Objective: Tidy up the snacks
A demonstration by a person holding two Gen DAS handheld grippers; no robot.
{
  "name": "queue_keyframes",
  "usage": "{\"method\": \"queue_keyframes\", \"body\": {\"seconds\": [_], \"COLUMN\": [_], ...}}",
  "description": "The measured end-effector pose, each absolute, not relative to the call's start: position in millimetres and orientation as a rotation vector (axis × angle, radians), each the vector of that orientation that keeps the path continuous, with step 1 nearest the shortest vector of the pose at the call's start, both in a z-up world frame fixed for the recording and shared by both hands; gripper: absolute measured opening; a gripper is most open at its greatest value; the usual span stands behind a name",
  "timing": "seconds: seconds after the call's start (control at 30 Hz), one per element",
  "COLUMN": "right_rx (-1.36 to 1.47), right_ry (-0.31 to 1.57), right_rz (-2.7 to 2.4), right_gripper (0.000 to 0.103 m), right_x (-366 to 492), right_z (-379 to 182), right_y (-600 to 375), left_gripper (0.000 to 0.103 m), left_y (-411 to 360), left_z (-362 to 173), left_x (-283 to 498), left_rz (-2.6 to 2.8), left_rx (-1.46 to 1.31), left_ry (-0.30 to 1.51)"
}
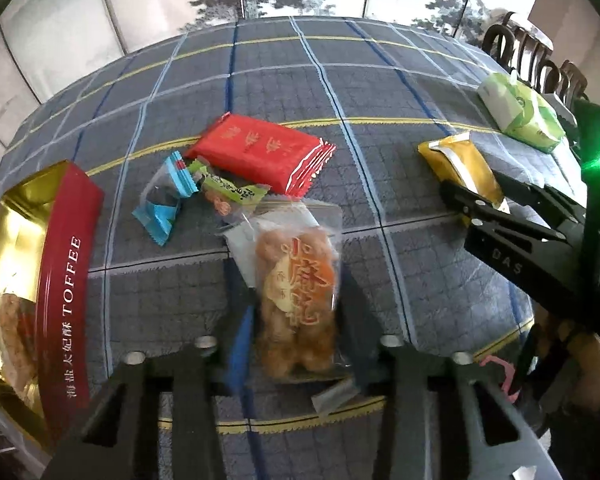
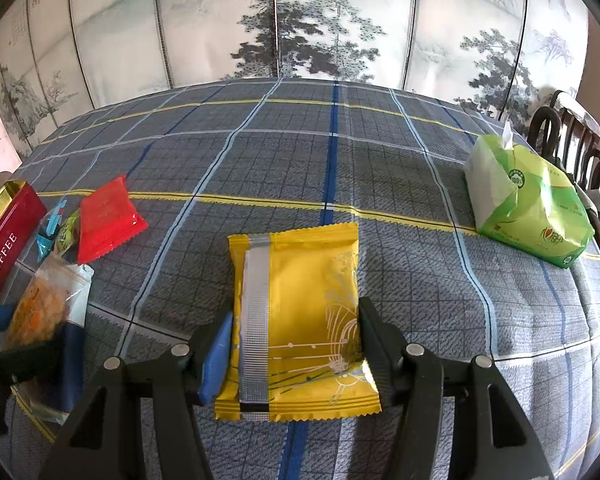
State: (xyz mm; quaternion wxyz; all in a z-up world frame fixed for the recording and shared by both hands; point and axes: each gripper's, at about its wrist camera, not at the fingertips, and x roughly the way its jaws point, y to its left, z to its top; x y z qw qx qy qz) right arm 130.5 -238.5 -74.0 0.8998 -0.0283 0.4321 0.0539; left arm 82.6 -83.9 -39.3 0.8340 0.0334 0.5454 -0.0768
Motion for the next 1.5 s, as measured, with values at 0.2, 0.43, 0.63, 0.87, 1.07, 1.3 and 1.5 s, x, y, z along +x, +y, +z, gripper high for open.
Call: {"method": "queue_keyframes", "body": {"seconds": [0.2, 0.43, 0.63, 0.87, 1.07, 1.3, 1.5], "right_rx": [-0.059, -0.059, -0.059, -0.059, -0.059, -0.059, -0.06], "right_ry": [0.895, 0.894, 0.894, 0.894, 0.894, 0.894, 0.894], "right_rz": [0.112, 0.112, 0.111, 0.111, 0.111, 0.111, 0.111], "right_gripper": [0.06, 0.06, 0.06, 0.06, 0.06, 0.06, 0.06], "right_x": [131, 131, 131, 131, 131, 131, 131], "right_z": [-74, -74, -74, -74, -74, -73, -73], "right_y": [-239, -238, -239, -239, -239, -239, -239], "left_gripper": [0.034, 0.034, 0.034, 0.034, 0.034, 0.034, 0.034], "left_y": [-75, -73, -69, -57, -34, 8, 60], "left_z": [-38, -31, -21, 2, 21, 33, 36], "left_x": [79, 73, 64, 54, 50, 50, 53], "left_rz": [-0.19, -0.209, -0.201, -0.193, -0.155, -0.071, 0.029], "left_rx": [0.031, 0.034, 0.05, 0.058, 0.056, 0.054, 0.025], "left_ry": [1.159, 1.152, 1.127, 1.078, 1.044, 1.018, 1.015]}}
